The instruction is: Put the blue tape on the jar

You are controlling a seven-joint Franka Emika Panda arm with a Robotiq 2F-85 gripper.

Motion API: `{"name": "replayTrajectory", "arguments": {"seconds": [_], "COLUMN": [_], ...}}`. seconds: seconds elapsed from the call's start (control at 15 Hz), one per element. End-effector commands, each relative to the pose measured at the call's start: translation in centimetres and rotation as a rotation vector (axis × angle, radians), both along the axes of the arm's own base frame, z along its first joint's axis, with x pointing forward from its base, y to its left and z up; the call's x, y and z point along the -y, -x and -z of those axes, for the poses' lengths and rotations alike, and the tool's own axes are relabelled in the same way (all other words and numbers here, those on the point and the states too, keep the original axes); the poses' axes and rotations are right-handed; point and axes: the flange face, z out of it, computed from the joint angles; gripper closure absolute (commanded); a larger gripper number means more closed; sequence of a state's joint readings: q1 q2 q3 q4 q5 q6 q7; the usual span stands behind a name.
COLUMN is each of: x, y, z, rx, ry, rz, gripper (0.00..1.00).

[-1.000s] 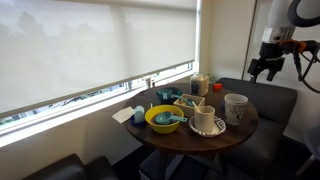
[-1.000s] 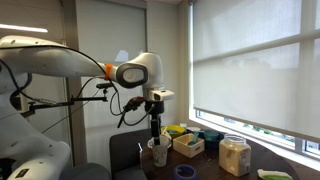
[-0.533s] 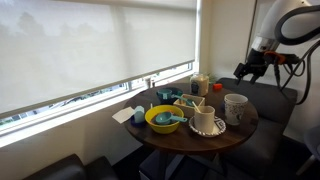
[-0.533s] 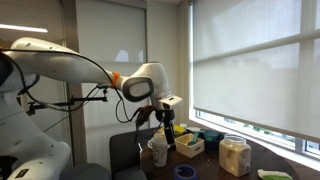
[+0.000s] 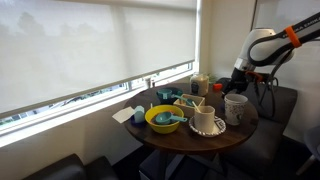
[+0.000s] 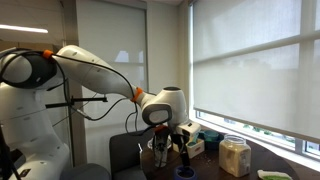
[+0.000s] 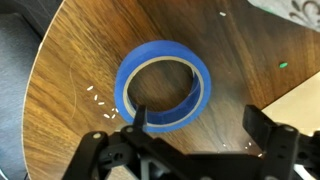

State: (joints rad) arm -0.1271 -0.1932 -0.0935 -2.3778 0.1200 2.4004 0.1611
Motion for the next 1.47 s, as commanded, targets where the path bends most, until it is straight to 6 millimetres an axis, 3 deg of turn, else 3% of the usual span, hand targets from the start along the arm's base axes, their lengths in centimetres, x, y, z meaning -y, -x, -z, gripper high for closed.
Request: {"name": "replayTrajectory", "arguments": {"seconds": [0.0,0.33,0.4,0.47,0.73,1.07,1.2,1.4], "x": [0.4,-0.3,-0.6,-0.9,-1.8,-1.5,-1.2,-0.1], "y": [-2.3,-4.0,-4.3,-4.5,-5.0,-4.9,-4.6,-4.4], "z": [1.8,3.1,3.1,3.0,3.1,3.5,3.5,1.9], "rx": [-0.018,-0.044,-0.057,-0.071,-0.150,-0.218,-0.227,-0.209], "ry": [-0.052,-0.076,-0.068,-0.055,-0.050,-0.035,-0.029,0.002], "rz": [-0.015,-0.021,-0.035,-0.043,-0.061,-0.049,-0.038,-0.014], "gripper": [0.04,0.03,0.08,0.28,0.58,0.92,1.00,0.97]}}
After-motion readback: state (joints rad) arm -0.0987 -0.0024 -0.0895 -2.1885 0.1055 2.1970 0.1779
